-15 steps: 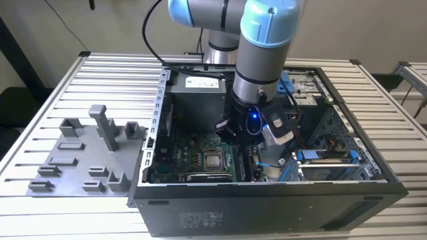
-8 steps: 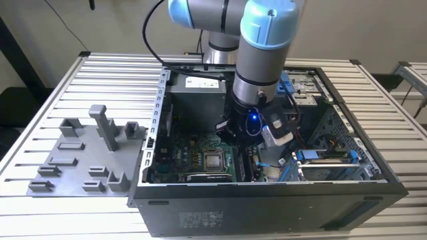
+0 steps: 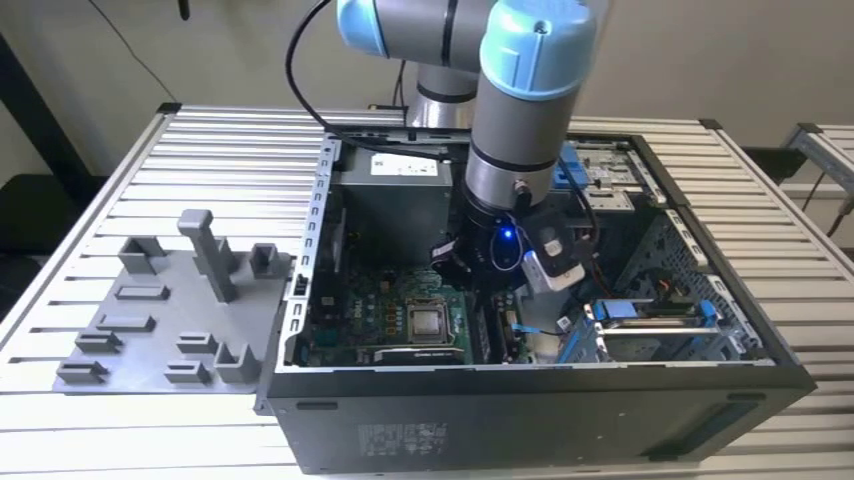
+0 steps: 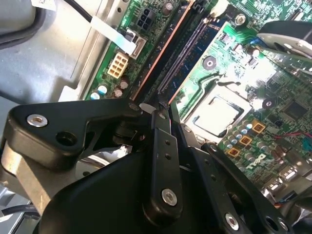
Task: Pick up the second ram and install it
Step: 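Insert the second ram into the second slot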
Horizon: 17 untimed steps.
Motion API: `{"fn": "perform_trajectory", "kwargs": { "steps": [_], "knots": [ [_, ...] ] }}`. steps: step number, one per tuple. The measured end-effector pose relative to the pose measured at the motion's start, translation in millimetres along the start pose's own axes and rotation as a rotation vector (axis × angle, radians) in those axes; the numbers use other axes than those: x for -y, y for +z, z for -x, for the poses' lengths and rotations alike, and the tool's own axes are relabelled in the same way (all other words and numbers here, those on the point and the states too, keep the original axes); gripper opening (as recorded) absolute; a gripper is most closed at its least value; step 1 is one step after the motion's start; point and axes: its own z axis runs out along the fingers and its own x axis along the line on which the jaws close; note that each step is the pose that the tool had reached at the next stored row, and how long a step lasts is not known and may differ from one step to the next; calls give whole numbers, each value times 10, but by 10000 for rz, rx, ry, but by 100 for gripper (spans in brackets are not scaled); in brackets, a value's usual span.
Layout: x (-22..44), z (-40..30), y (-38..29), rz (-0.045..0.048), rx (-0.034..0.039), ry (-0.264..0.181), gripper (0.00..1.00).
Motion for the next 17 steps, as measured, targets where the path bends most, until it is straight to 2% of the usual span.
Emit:
{"fn": "perform_trajectory", "kwargs": {
  "steps": [9, 17],
  "knots": [
    [0, 0, 3, 1, 0, 0, 15],
    [0, -1, 45, 71, -1, 1, 15]
  ]
}}
